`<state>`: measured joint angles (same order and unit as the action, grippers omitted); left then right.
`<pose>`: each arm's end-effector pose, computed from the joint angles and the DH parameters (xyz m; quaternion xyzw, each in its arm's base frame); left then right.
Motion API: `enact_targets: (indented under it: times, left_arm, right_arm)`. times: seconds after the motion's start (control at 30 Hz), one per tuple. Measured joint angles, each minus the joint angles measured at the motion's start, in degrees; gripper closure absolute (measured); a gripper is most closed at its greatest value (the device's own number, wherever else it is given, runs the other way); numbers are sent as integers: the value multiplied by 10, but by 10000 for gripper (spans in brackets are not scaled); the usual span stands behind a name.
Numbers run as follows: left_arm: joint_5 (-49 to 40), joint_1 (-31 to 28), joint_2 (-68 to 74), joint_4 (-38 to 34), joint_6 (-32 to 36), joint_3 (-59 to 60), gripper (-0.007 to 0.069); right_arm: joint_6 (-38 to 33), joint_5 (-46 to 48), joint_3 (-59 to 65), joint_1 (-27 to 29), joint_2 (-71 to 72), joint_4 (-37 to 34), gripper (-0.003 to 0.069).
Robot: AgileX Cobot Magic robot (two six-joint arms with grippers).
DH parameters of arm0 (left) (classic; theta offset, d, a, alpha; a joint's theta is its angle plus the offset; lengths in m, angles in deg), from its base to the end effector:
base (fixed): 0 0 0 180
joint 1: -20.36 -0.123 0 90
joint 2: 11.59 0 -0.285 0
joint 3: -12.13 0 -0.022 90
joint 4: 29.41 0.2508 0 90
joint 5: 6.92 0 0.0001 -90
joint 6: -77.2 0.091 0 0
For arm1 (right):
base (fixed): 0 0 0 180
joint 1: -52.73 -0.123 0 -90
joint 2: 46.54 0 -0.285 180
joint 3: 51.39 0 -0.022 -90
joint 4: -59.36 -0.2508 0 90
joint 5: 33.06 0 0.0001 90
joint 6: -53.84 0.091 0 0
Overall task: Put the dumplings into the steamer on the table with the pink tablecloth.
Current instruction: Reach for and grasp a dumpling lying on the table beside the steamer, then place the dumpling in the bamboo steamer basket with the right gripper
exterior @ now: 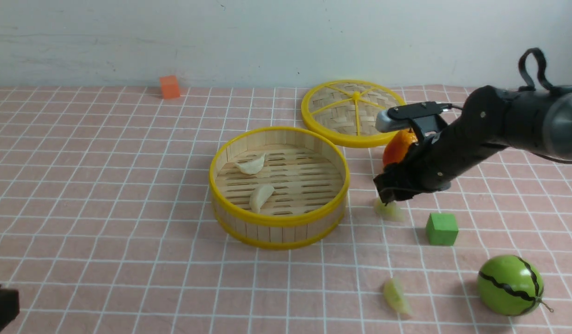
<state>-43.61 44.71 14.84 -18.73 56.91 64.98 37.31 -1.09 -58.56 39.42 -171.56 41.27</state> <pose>0.0668 -0.0191 0.2791 0.0637 0.8425 -0.1202 0.5212 0.4270 0.1164 0.1821 -0.1420 0.9489 0.1078 0.2602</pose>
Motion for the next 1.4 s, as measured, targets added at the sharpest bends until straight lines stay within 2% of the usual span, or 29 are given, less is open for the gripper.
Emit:
enact_targets:
  times: [0.17, 0.23, 0.3, 0.47, 0.67, 0.7, 0.8, 0.87, 0.9, 0.93, 0.97, 1.0, 1.03, 1.1, 1.17, 1.2, 1.23, 1.3, 1.4]
  left_arm:
    - [-5, 0, -50, 13, -46, 29, 638]
    - [1, 0, -54, 29, -57, 33, 638]
    - [9, 0, -54, 37, -58, 33, 638]
    - [20, 0, -54, 47, -60, 33, 638]
    - [47, 0, -54, 67, -60, 36, 638]
    - [51, 0, -54, 71, -60, 36, 638]
    - [51, 0, -54, 76, -60, 36, 638]
    - [54, 0, -54, 77, -60, 36, 638]
    - [54, 0, -54, 77, -60, 36, 638]
    - [55, 0, -54, 78, -60, 36, 638]
    - [55, 0, -54, 78, -60, 36, 638]
    - [59, 0, -54, 79, -60, 41, 638]
    - [60, 0, -54, 80, -60, 41, 638]
    - [67, 0, -54, 82, -62, 49, 638]
    - [70, 0, -54, 82, -62, 52, 638]
    - [72, 0, -54, 83, -62, 54, 638]
    - [73, 0, -54, 84, -62, 54, 638]
    - [77, 0, -54, 85, -62, 54, 638]
    - [79, 0, -54, 85, -62, 56, 638]
  right_arm:
    - [-11, 1, -12, 0, -37, 2, 295]
    - [-12, 16, -16, 0, -38, -5, 383]
    - [-12, 22, -16, 1, -37, -8, 420]
    - [-12, 61, -16, 1, -13, -19, 417]
    - [-17, 29, -28, -2, 55, -134, 417]
    - [-37, -6, -30, -11, 60, -189, 417]
    - [-99, -56, -30, -29, 52, -260, 417]
    - [-200, -106, -37, -61, 20, -334, 417]
    - [-218, -114, -40, -66, 13, -346, 417]
    - [-299, -144, -60, -87, -20, -396, 417]
    - [-307, -147, -62, -89, -25, -401, 417]
    - [-370, -166, -85, -102, -57, -437, 417]
    - [-376, -166, -88, -103, -61, -441, 417]
    - [-434, -178, -123, -109, -107, -477, 417]
    - [-444, -179, -132, -108, -123, -486, 406]
    - [-450, -180, -139, -105, -137, -491, 370]
    - [-450, -179, -139, -104, -138, -491, 363]
    - [-448, -171, -139, -98, -144, -491, 269]
    - [-436, -142, -140, -91, -137, -483, 193]
